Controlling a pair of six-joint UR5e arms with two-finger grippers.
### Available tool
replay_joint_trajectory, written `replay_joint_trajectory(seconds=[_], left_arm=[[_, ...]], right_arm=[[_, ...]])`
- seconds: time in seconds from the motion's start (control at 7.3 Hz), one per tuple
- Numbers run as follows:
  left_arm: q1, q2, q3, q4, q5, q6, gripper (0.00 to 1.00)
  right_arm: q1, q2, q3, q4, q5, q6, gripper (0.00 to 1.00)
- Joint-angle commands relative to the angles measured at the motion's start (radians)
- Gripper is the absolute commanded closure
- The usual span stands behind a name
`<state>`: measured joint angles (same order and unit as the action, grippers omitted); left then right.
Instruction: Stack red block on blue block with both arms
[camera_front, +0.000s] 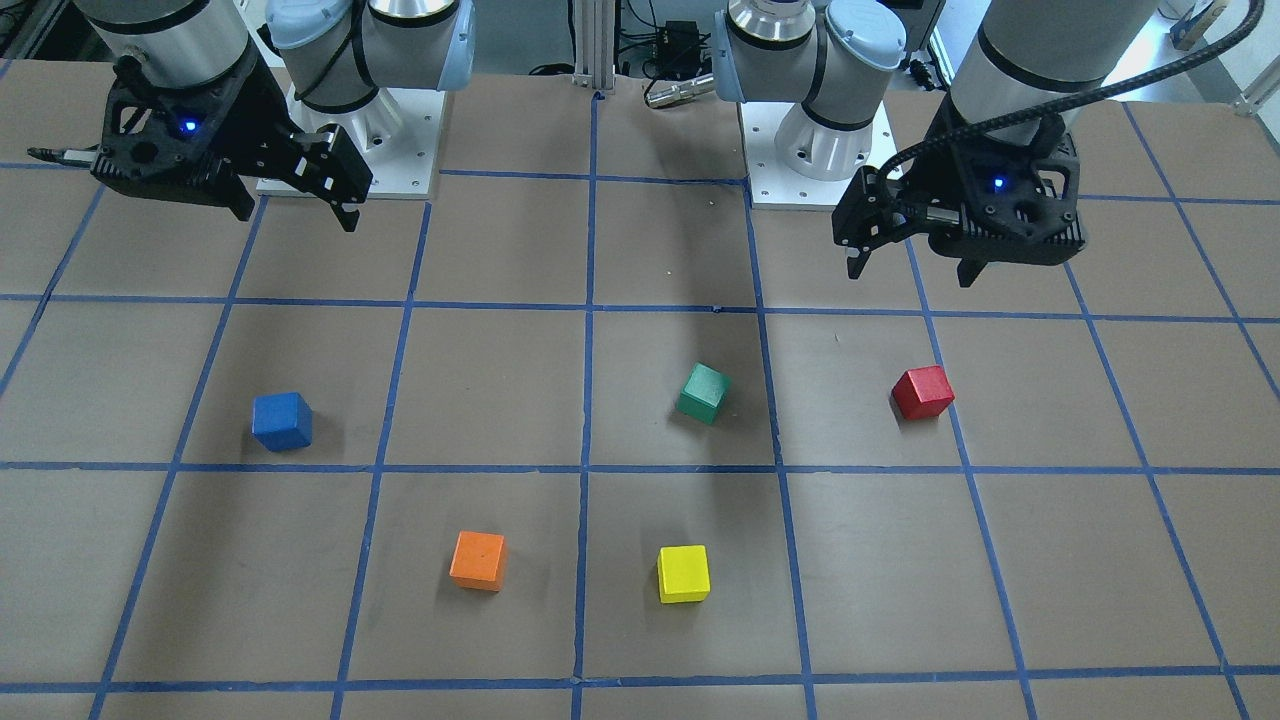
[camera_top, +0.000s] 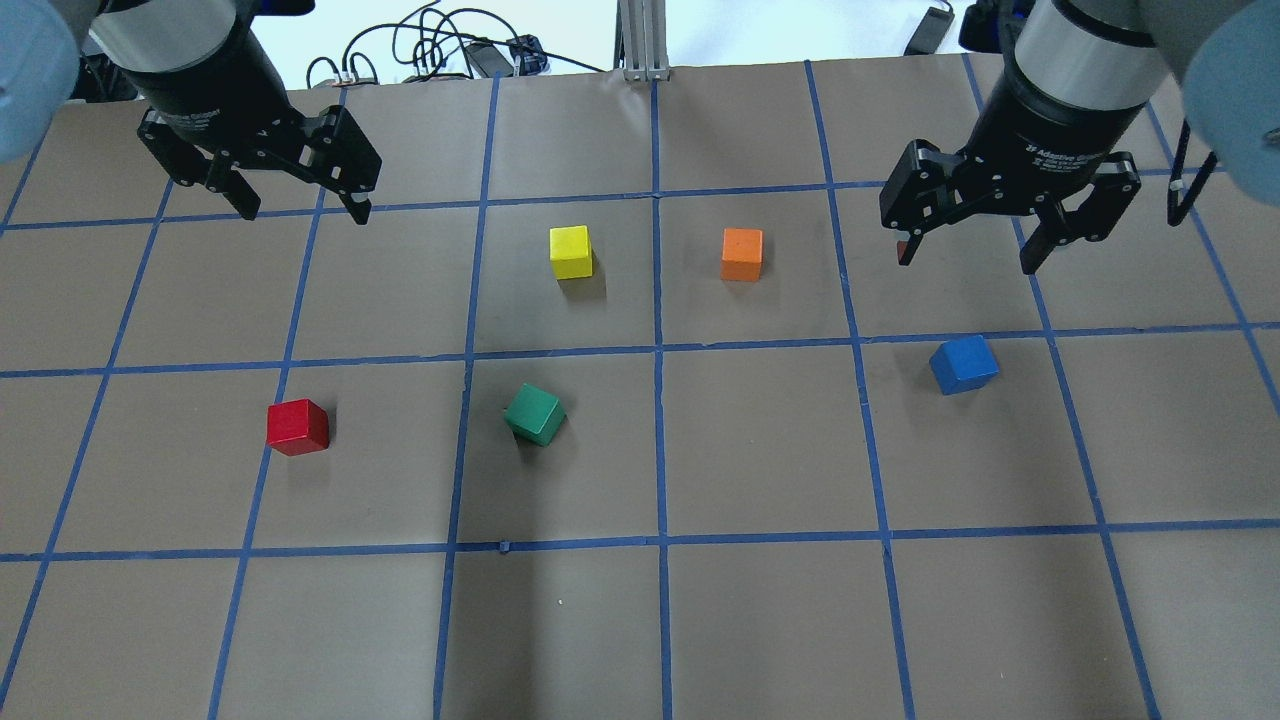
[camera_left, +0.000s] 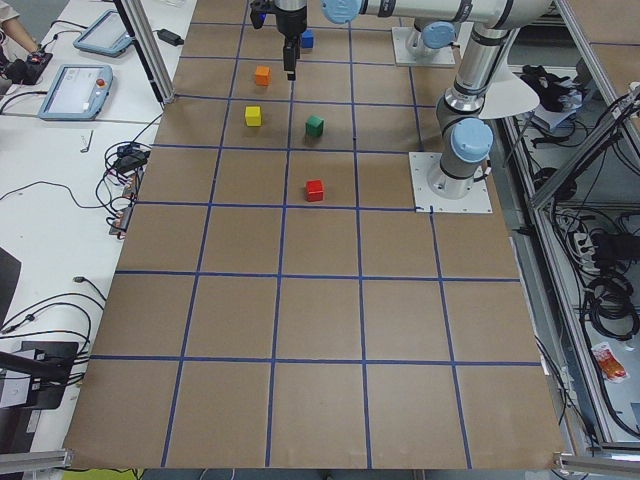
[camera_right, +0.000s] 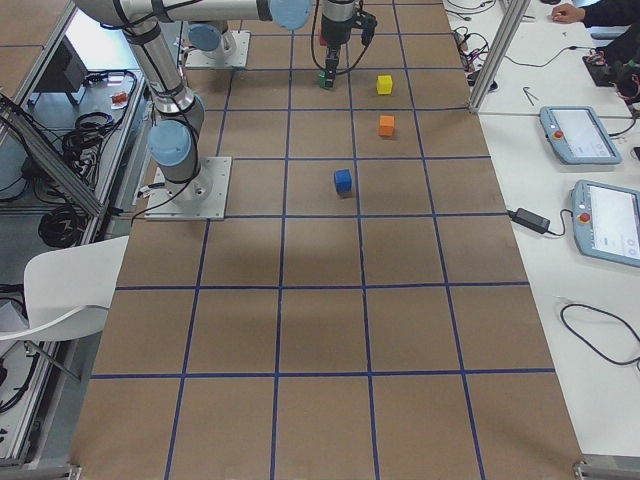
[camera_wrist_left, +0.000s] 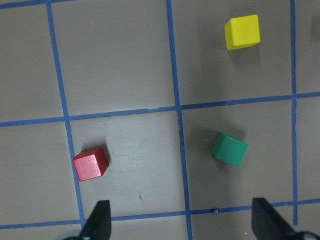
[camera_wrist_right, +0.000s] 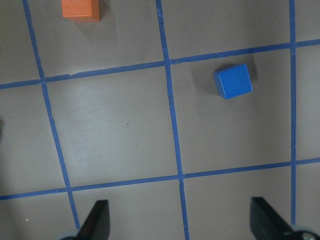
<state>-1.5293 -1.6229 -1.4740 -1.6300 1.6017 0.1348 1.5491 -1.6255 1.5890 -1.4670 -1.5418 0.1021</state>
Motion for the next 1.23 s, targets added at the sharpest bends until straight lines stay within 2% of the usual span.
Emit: replay_joint_trajectory(seconds=[0.0,0.14,0.27,0.55,1.1], left_arm=[[0.073,-0.014,-0.096,0.042,0.001,0.077,0.00],[0.143,-0.037,-0.180,0.185,0.001,0.109,0.00],[0.203,-0.060,-0.275,0.270,0.001,0.179,0.00],[0.276,-0.087,-0.484,0.591,-0.003,0.283,0.00],[0.345,-0.120,-0.650,0.716,0.003,0.324,0.00]], right_arm=[[0.000,-0.008,0.005,0.011,-0.001,-0.001,0.00],[-0.001,-0.008,0.005,0.011,-0.003,-0.002,0.00],[0.000,-0.008,0.005,0.011,-0.003,-0.002,0.00],[0.000,-0.008,0.006,0.011,-0.017,-0.004,0.00],[0.000,-0.005,0.006,0.008,-0.020,-0.007,0.00]])
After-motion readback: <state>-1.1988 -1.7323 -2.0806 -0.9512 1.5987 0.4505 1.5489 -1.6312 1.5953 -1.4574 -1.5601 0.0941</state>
